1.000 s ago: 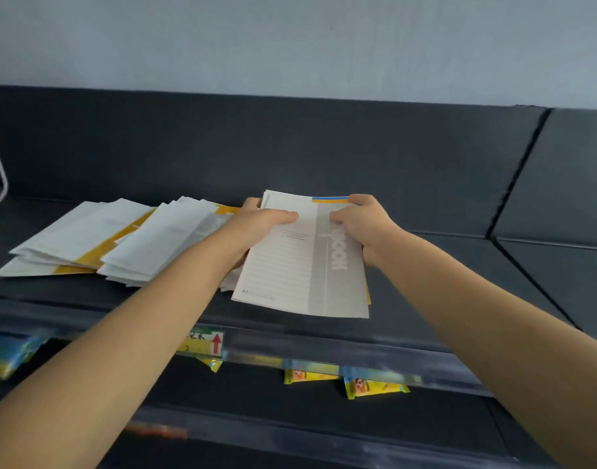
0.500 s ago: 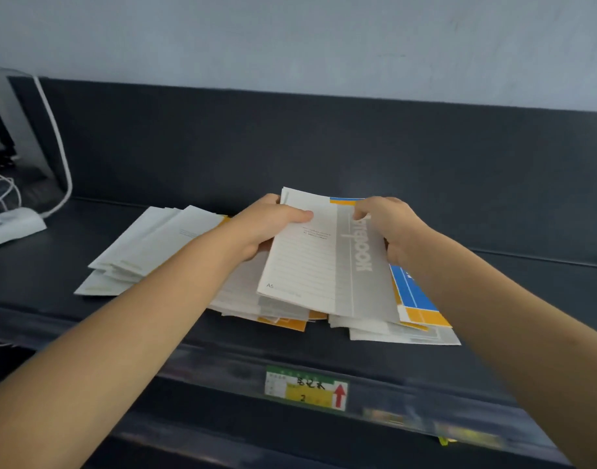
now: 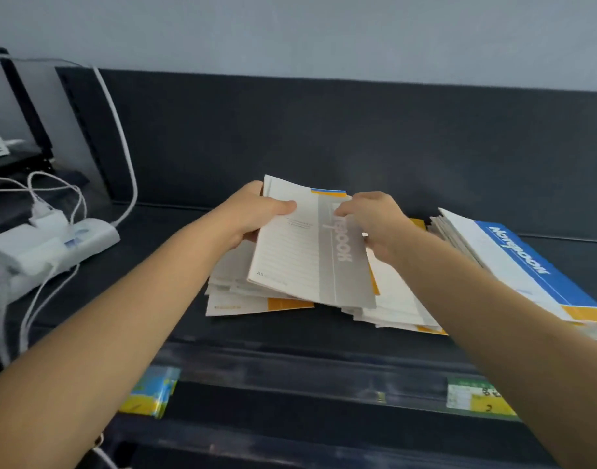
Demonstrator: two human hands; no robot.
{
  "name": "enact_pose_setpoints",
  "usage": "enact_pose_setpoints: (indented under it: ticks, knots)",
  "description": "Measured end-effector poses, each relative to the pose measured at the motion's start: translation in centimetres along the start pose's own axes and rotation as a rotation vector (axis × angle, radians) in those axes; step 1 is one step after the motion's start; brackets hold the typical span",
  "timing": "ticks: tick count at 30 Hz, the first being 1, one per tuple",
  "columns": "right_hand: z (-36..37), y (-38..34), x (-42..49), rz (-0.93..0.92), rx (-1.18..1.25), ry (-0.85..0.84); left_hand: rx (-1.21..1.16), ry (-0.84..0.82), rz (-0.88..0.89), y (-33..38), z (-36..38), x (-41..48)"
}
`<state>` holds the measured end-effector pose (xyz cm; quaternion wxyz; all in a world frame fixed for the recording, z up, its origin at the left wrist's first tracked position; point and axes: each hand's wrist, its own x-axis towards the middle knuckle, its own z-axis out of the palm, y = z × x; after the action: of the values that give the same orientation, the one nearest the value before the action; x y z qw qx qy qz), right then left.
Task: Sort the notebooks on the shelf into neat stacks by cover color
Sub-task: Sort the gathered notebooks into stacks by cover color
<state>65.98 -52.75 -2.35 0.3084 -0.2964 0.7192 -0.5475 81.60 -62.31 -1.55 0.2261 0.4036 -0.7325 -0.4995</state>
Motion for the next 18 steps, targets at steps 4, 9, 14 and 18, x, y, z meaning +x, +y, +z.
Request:
enact_pose_setpoints:
  ticks: [4, 9, 14, 18]
  knots:
    - [2.8, -0.2, 0.6, 0.055, 0.017, -0.016, -0.026, 0.008, -0.038, -1.8, -1.6, 0.8]
    - [3.6, -1.2, 1.0, -0.035, -0.019, -0.017, -0.049, 0.009, -0.084, -3.0, -1.8, 2.1]
    - [2.1, -1.1, 0.8, -0.188, -0.186, -0.06, 0.027, 0.129, -0.057, -4.5, -0.8, 3.4]
    - [1.7, 1.2, 1.5, -0.201, -0.624, -0.036, 0.229, 0.163, -0.053, -4.4, 0.0, 3.7]
